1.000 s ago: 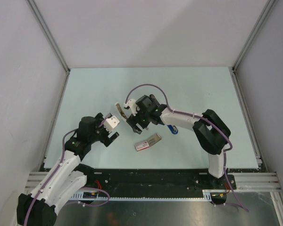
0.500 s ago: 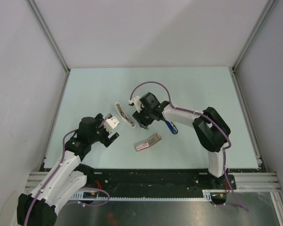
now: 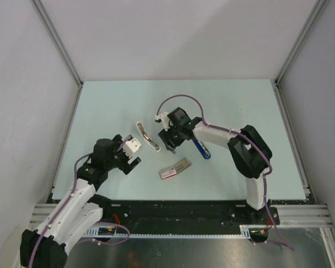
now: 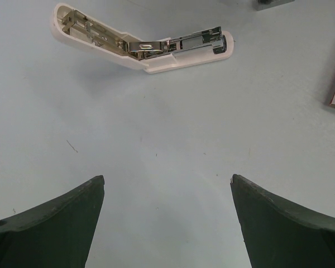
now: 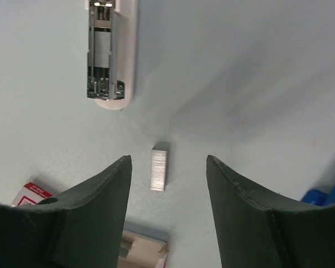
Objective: Load the staples into the stapler
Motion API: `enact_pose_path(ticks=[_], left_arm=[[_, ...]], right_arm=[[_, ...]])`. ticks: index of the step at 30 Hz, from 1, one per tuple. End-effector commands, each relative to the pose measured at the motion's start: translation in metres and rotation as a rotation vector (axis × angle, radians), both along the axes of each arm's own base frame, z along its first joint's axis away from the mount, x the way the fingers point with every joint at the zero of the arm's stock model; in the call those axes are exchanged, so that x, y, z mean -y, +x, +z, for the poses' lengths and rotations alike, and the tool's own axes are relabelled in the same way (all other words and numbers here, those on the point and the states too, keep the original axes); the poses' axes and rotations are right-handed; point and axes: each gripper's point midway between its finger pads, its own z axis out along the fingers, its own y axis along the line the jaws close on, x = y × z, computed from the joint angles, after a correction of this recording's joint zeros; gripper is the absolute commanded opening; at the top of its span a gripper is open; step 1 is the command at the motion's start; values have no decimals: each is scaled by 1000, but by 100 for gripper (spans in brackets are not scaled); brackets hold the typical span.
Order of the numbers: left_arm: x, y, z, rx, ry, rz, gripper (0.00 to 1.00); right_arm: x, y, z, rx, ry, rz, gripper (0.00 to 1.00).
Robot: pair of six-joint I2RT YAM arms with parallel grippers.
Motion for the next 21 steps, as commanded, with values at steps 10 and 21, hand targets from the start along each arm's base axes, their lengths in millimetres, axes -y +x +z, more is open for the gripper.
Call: enact_pose_path(ticks=[10, 21], left_arm=[[1, 3, 2, 13, -7, -3, 99], [0, 4, 2, 15, -3, 2, 99]], right_arm=[[-4, -4, -14, -83, -48, -22, 57], [-1, -7, -20, -91, -99, -25, 52]])
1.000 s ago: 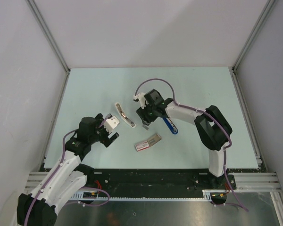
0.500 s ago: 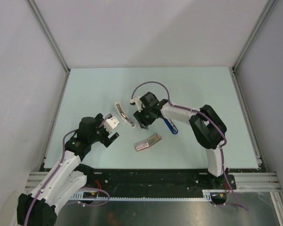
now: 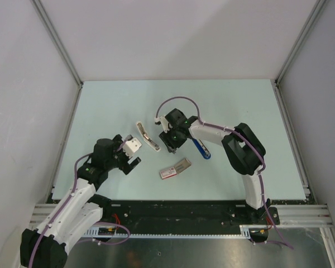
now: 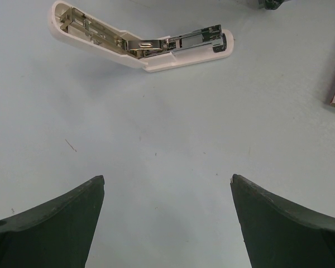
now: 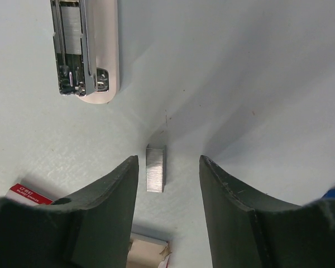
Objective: Load the staples into the stapler
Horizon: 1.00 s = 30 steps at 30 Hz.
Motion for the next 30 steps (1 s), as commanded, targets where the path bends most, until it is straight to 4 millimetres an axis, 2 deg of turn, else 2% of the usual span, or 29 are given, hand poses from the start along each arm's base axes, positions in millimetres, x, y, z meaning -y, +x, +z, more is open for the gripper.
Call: enact_pose_path(ticks=[1, 16, 30], left_arm=[[0, 4, 3, 20, -4, 2, 99], [-1, 4, 3, 22, -5, 5, 99], [-1, 4, 4, 26, -8, 5, 99]], right_arm=[[-3, 2, 4, 10, -23, -11, 52], [-11, -8, 2, 37, -66, 30, 43], [-11, -3, -2, 69, -88, 25, 31]])
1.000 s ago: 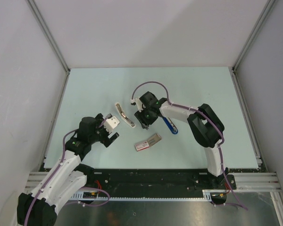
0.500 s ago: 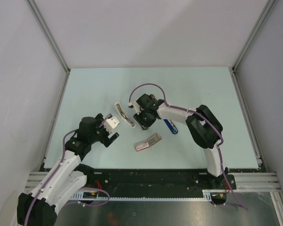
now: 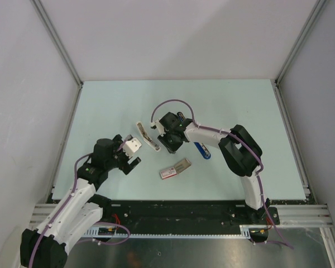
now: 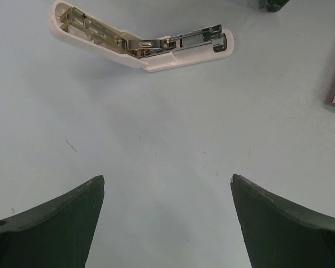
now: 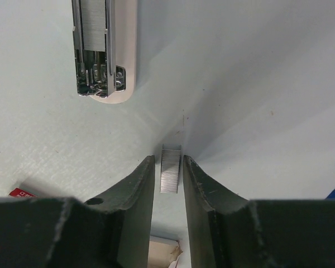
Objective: Load the staples into the stapler
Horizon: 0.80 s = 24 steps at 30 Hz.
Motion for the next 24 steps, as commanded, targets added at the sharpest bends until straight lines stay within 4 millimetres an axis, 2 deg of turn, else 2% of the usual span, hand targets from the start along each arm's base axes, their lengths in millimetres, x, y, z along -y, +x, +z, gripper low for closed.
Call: enact_pose_path(ticks=[1, 10, 15, 19, 24], left_arm=[[-1, 4, 4, 27, -8, 4, 99], [-1, 4, 5, 29, -8, 5, 99], [-1, 4, 5, 29, -10, 2, 100], [-1, 4, 5, 29, -10, 2, 99], [0, 3, 5, 28, -12, 0, 100]], right_arm=[[-5, 8, 2, 32, -5, 5, 29], [-5, 14, 10, 69, 2, 1, 19], [-6, 16, 16, 86, 11, 1, 18], [-6, 21, 26, 109, 26, -4, 17], [2, 34, 50, 143, 67, -33, 16]])
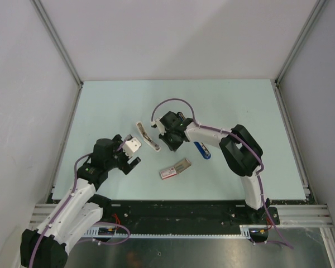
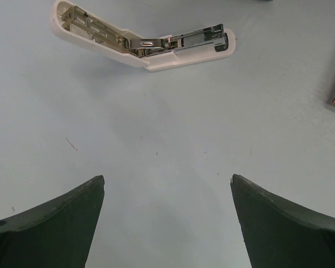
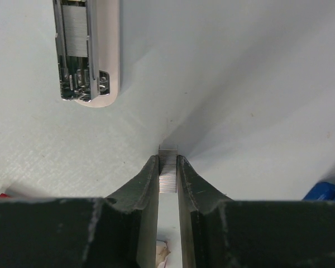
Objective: Load the staples into the stapler
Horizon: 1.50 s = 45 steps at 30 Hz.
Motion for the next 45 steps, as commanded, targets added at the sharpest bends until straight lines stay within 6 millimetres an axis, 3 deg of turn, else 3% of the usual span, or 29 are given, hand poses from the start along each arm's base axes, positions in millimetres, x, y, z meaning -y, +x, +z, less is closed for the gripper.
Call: enact_pose_path(ticks=[1, 6, 9, 13, 16, 28, 33, 45], left_arm=[[1, 3, 5, 28, -12, -6, 100], [2, 3, 4, 21, -11, -10, 99], [2, 3, 2, 16, -12, -12, 100], [2, 3, 2, 11, -10, -11, 99], [1, 4, 2, 12, -8, -5, 99], [1, 4, 2, 12, -7, -6, 99], [2, 4, 0, 4, -4, -10, 100], [1, 4, 0, 5, -2, -6, 100]], right_arm=[[1, 28, 55, 107, 96, -36, 16], [29, 50, 91, 113, 184, -108, 15], [60, 67, 112, 132, 212, -165, 14], [98, 70, 115, 143, 155, -205, 14], [111, 64, 108, 112, 166, -236, 13], [142, 57, 82, -4, 194, -378, 12], [141, 42, 73, 4, 159, -359, 13], [134, 33, 66, 4, 187, -345, 14]])
